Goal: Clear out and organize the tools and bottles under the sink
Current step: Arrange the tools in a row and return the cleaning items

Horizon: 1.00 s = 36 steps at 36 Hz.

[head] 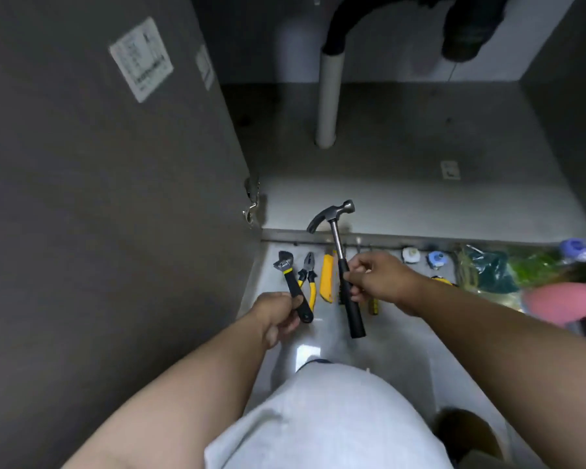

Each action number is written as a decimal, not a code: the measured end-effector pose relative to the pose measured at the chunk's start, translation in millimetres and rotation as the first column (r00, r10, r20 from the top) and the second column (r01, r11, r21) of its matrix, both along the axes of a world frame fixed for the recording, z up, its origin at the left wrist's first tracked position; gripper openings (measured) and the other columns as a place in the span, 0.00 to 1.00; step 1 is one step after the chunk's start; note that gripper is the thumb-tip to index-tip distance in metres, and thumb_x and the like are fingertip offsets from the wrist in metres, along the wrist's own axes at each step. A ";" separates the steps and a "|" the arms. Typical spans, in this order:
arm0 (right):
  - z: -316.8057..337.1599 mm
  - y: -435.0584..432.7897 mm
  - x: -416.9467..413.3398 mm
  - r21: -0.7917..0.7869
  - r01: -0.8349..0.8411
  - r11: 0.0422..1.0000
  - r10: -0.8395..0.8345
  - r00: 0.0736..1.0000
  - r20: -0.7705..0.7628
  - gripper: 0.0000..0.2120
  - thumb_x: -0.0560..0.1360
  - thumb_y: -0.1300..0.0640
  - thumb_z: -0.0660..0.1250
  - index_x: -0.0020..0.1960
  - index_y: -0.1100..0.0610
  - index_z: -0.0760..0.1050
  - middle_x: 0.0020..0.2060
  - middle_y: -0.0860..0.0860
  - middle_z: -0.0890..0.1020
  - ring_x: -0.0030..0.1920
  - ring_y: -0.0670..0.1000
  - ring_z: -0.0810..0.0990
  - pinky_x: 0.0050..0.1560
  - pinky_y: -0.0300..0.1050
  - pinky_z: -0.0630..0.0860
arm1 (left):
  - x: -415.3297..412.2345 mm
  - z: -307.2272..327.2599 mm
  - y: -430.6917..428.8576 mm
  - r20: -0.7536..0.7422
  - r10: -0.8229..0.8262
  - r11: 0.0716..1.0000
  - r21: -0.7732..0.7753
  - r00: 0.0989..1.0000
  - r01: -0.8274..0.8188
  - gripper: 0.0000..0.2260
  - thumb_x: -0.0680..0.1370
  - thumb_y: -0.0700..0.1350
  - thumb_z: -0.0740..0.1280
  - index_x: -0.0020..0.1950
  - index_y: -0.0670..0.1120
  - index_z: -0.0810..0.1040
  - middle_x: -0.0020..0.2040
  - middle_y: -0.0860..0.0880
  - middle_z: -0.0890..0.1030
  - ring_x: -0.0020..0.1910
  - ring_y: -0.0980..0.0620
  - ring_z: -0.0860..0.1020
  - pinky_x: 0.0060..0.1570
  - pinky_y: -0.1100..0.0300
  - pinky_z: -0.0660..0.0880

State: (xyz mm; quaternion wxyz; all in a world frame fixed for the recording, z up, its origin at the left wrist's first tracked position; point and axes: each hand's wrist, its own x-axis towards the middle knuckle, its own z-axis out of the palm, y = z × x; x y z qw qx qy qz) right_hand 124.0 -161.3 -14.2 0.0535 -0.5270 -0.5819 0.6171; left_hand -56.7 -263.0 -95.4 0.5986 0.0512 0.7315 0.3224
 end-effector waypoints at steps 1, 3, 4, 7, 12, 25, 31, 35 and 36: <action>10.7 0.4 6.4 0.026 0.024 0.999 -0.024 1.000 0.004 0.02 0.80 0.66 0.64 0.50 0.62 0.73 0.33 0.54 0.72 0.32 0.49 0.79 0.34 0.39 0.82 | 7.6 9.8 3.4 0.052 0.018 0.999 0.041 0.998 -0.021 0.06 0.83 0.38 0.66 0.47 0.46 0.78 0.42 0.45 0.80 0.32 0.55 0.73 0.32 0.63 0.73; 32.4 2.2 19.7 0.076 0.068 0.995 -0.069 0.998 0.009 0.03 0.81 0.67 0.64 0.50 0.62 0.71 0.33 0.53 0.70 0.32 0.49 0.77 0.35 0.40 0.82 | 20.7 34.5 11.4 0.153 0.019 0.991 0.129 0.988 -0.039 0.06 0.83 0.39 0.66 0.48 0.47 0.78 0.43 0.47 0.81 0.38 0.55 0.75 0.35 0.65 0.77; 44.0 3.2 26.5 0.100 0.086 0.991 -0.088 0.996 0.013 0.03 0.81 0.67 0.64 0.50 0.62 0.71 0.33 0.53 0.70 0.32 0.50 0.77 0.37 0.42 0.83 | 26.0 49.1 14.8 0.188 -0.005 0.983 0.179 0.982 -0.029 0.06 0.83 0.39 0.66 0.48 0.47 0.78 0.43 0.48 0.82 0.39 0.55 0.75 0.34 0.66 0.78; 79.9 6.5 45.4 0.151 0.147 0.978 -0.151 0.988 0.011 0.04 0.81 0.67 0.64 0.48 0.61 0.71 0.33 0.53 0.70 0.32 0.50 0.77 0.39 0.45 0.82 | 38.4 99.3 26.0 0.231 -0.126 0.945 0.325 0.965 0.045 0.04 0.82 0.39 0.66 0.50 0.46 0.79 0.41 0.49 0.84 0.41 0.54 0.81 0.40 0.63 0.82; 133.0 2.0 58.1 0.166 0.300 0.939 -0.286 0.953 -0.103 0.11 0.82 0.66 0.63 0.42 0.57 0.67 0.31 0.55 0.73 0.26 0.47 0.76 0.27 0.38 0.79 | 56.0 188.5 46.6 0.163 -0.369 0.817 0.526 0.915 0.236 0.02 0.83 0.42 0.66 0.54 0.47 0.78 0.53 0.45 0.84 0.53 0.49 0.83 0.61 0.53 0.78; 211.5 -23.0 63.9 0.190 0.598 0.779 -0.487 0.767 -0.418 0.06 0.79 0.59 0.68 0.49 0.58 0.83 0.35 0.50 0.79 0.30 0.44 0.70 0.29 0.35 0.64 | 118.6 298.6 56.1 -0.167 -0.359 0.671 0.638 0.918 0.379 0.15 0.83 0.46 0.63 0.36 0.51 0.69 0.34 0.51 0.73 0.32 0.55 0.72 0.35 0.57 0.62; 217.7 -30.0 75.3 0.016 0.533 0.846 -0.457 0.740 -0.494 0.15 0.81 0.49 0.64 0.55 0.61 0.81 0.41 0.56 0.80 0.39 0.54 0.79 0.34 0.43 0.75 | 135.0 285.5 53.0 -0.343 -0.251 0.683 0.600 0.905 0.417 0.12 0.81 0.47 0.64 0.37 0.53 0.71 0.34 0.50 0.76 0.34 0.51 0.72 0.35 0.55 0.66; 210.1 -30.0 74.3 0.009 0.472 0.881 -0.417 0.787 -0.455 0.12 0.79 0.56 0.69 0.59 0.61 0.76 0.44 0.59 0.81 0.37 0.53 0.80 0.27 0.39 0.76 | 136.3 280.3 50.1 -0.439 -0.249 0.672 0.564 0.863 0.481 0.06 0.79 0.38 0.64 0.46 0.46 0.78 0.37 0.49 0.83 0.38 0.54 0.81 0.37 0.63 0.76; 207.9 -28.2 74.7 -0.022 0.461 0.887 -0.419 0.786 -0.454 0.10 0.79 0.58 0.68 0.58 0.60 0.76 0.42 0.58 0.80 0.35 0.52 0.80 0.26 0.38 0.75 | 135.3 280.0 50.2 -0.475 -0.257 0.672 0.538 0.842 0.509 0.05 0.79 0.38 0.65 0.45 0.46 0.78 0.37 0.49 0.82 0.40 0.53 0.81 0.40 0.61 0.76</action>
